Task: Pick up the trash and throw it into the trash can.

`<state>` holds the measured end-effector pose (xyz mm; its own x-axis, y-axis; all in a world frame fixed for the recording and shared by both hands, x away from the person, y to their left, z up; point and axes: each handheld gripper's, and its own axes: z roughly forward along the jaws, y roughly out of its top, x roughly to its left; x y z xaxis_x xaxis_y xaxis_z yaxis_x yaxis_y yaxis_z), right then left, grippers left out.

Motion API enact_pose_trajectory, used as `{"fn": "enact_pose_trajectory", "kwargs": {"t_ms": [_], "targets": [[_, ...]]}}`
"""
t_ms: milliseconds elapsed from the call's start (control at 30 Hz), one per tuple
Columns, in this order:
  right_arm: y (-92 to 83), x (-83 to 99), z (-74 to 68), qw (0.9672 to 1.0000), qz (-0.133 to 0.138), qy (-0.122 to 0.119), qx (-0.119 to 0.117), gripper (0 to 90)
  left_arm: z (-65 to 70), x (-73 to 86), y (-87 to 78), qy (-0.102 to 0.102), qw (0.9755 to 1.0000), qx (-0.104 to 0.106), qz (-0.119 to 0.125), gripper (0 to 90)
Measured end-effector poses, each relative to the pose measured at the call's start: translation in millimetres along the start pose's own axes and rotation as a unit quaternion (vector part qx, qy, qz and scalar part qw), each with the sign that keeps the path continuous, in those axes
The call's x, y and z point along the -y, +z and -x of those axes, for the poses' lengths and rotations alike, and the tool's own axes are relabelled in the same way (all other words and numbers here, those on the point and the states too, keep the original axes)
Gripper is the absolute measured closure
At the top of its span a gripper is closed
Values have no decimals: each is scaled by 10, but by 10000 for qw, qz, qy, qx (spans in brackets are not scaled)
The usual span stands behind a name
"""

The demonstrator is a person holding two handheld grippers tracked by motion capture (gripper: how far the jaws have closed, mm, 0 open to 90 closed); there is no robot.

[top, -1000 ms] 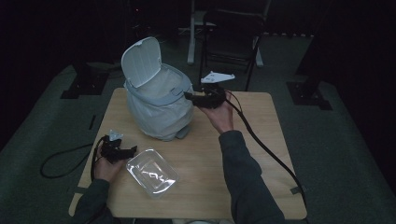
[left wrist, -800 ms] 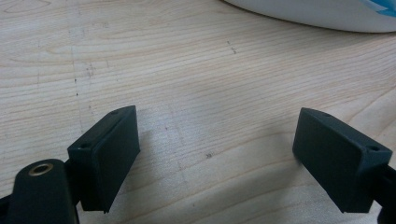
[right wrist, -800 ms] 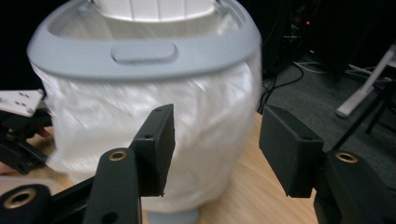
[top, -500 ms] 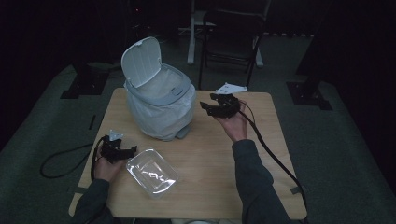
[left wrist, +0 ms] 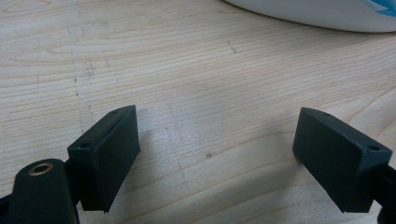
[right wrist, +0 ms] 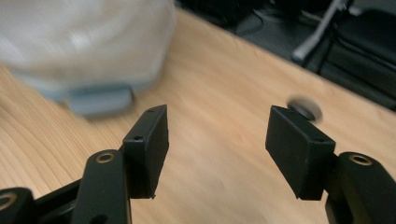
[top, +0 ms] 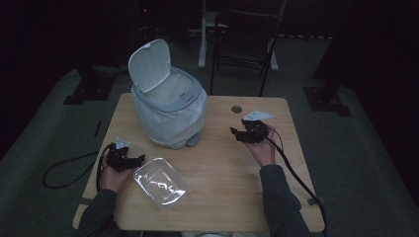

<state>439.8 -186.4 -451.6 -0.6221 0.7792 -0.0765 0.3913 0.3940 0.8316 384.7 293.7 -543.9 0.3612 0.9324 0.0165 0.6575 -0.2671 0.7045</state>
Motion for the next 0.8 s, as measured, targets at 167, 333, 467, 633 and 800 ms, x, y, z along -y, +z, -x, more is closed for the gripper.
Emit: {"fn": "enact_pose_trajectory", "kwargs": {"t_ms": [167, 333, 467, 633, 800], "targets": [[1, 278, 83, 9995, -218, 134, 182, 368, 1, 11, -11, -30, 10000, -10, 30, 170], [-23, 518, 168, 9987, -334, 274, 276, 394, -16, 23, -43, -63, 10000, -41, 31, 241], [-19, 717, 201, 9978, -414, 398, 336, 402, -4, 16, -46, -96, 9999, -79, -9, 245], [3, 882, 214, 9960, -591, 503, 432, 401, 7, 16, -71, -144, 9999, -88, -37, 266], [26, 965, 226, 9950, -658, 566, 497, 393, -76, 56, -167, -446, 9988, 190, -21, 419]]}}
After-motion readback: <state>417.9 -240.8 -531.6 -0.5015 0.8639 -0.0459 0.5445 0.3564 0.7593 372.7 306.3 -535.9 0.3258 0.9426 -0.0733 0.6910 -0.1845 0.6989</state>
